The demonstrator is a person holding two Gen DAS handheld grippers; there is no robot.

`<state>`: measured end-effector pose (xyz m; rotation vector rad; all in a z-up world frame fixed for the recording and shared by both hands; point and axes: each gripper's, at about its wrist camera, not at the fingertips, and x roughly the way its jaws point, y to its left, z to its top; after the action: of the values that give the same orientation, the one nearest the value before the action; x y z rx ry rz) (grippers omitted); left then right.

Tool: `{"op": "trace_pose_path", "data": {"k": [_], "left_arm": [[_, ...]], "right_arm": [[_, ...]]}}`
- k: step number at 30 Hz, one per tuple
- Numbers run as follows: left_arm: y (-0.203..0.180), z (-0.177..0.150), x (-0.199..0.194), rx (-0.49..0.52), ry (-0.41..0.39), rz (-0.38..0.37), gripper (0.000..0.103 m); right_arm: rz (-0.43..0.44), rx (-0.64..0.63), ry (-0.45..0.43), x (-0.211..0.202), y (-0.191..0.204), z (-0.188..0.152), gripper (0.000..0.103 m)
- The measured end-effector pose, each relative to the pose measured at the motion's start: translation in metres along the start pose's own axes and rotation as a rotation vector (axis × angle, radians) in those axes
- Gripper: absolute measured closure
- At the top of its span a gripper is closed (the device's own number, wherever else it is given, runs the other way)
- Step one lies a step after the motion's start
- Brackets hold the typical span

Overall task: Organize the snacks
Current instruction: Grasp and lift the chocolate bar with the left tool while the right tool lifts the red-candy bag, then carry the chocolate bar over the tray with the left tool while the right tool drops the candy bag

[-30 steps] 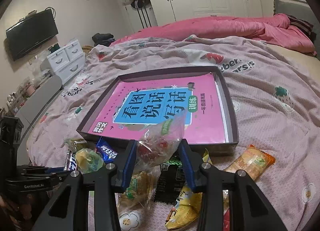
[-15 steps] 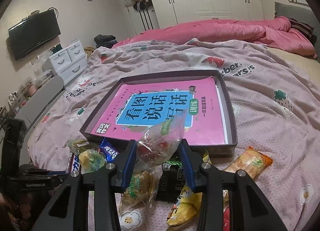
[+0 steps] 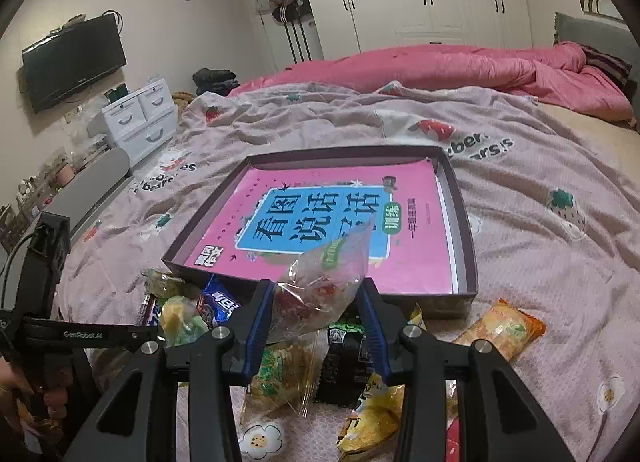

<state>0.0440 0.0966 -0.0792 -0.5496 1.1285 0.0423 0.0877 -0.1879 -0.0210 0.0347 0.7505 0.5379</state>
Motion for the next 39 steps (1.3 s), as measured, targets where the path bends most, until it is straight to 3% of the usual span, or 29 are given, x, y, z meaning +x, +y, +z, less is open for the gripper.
{"op": "trace_pose_path", "data": {"k": [6, 17, 27, 39], "left_arm": [[-0.003, -0.011, -0.027, 0.037, -0.021, 0.021, 0.086], [-0.028, -0.004, -0.067, 0.115, -0.151, 0.023, 0.086], [-0.057, 0.023, -0.065, 0.136, -0.201, -0.021, 0.086], [-0.078, 0.063, -0.032, 0.153, -0.215, -0.024, 0.086]], "right_arm": [[0.008, 0.000, -0.027, -0.007, 0.000, 0.003, 0.060], [0.013, 0.009, -0.067, -0.017, -0.003, 0.007, 0.060], [0.010, 0.055, -0.095, -0.020, -0.017, 0.018, 0.060], [-0.012, 0.094, -0.068, -0.003, -0.033, 0.023, 0.060]]}}
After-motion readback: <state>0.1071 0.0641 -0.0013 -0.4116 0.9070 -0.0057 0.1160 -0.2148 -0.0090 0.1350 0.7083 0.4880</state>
